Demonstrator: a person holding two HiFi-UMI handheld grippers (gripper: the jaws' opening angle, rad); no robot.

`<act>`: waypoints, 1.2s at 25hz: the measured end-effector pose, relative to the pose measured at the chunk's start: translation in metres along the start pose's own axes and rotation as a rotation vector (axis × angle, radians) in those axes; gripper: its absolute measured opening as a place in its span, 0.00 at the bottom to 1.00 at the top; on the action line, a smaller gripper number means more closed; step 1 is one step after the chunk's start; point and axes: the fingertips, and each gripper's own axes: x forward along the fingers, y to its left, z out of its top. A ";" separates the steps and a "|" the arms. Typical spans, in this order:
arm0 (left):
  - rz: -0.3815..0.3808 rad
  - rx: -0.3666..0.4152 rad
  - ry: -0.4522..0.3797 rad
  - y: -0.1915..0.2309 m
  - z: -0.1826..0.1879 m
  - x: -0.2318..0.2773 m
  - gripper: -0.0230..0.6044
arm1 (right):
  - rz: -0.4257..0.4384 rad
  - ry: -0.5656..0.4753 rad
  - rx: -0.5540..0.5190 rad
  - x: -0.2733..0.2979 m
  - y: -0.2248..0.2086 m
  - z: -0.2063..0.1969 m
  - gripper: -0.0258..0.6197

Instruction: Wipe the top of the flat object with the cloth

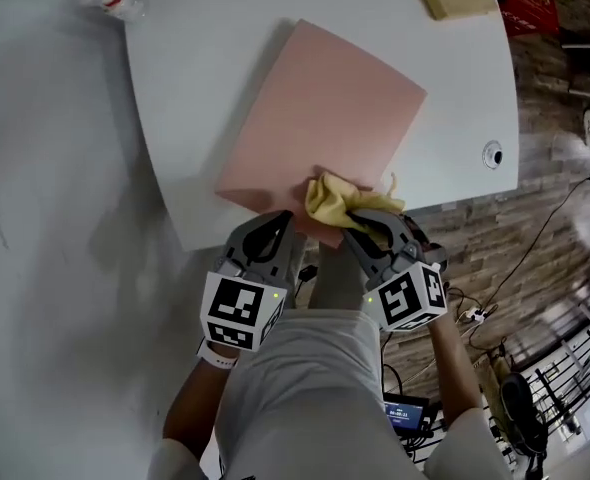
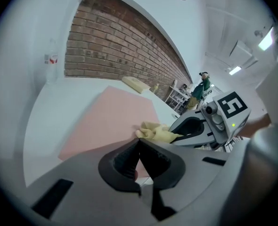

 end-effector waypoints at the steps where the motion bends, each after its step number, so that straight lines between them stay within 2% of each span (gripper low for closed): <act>1: -0.012 0.015 0.010 -0.003 0.001 0.005 0.07 | -0.018 0.004 0.024 -0.004 -0.001 -0.007 0.13; 6: -0.061 0.079 0.059 -0.012 0.004 0.036 0.07 | -0.075 0.021 0.132 -0.016 0.002 -0.040 0.13; 10: -0.083 0.118 0.098 -0.017 0.005 0.061 0.07 | -0.063 0.045 0.172 -0.020 0.011 -0.061 0.13; 13: -0.098 0.145 0.122 -0.021 0.006 0.077 0.07 | 0.008 0.096 0.123 -0.017 0.031 -0.077 0.13; 17: -0.101 0.170 0.135 -0.026 0.009 0.087 0.07 | 0.137 0.168 0.007 -0.009 0.062 -0.094 0.13; 19: -0.101 0.180 0.145 -0.027 0.010 0.090 0.07 | 0.197 0.181 -0.072 -0.007 0.073 -0.095 0.13; 21: -0.099 0.188 0.153 -0.028 0.010 0.091 0.07 | 0.215 0.164 -0.114 -0.006 0.073 -0.090 0.13; 24: -0.094 0.190 0.158 -0.029 0.009 0.093 0.07 | 0.163 0.124 -0.080 -0.003 0.052 -0.084 0.13; 27: -0.092 0.182 0.170 -0.028 0.005 0.098 0.07 | 0.081 0.093 0.005 0.001 0.022 -0.083 0.13; 30: -0.091 0.179 0.176 -0.029 0.001 0.101 0.07 | 0.041 0.063 0.099 0.002 0.002 -0.084 0.13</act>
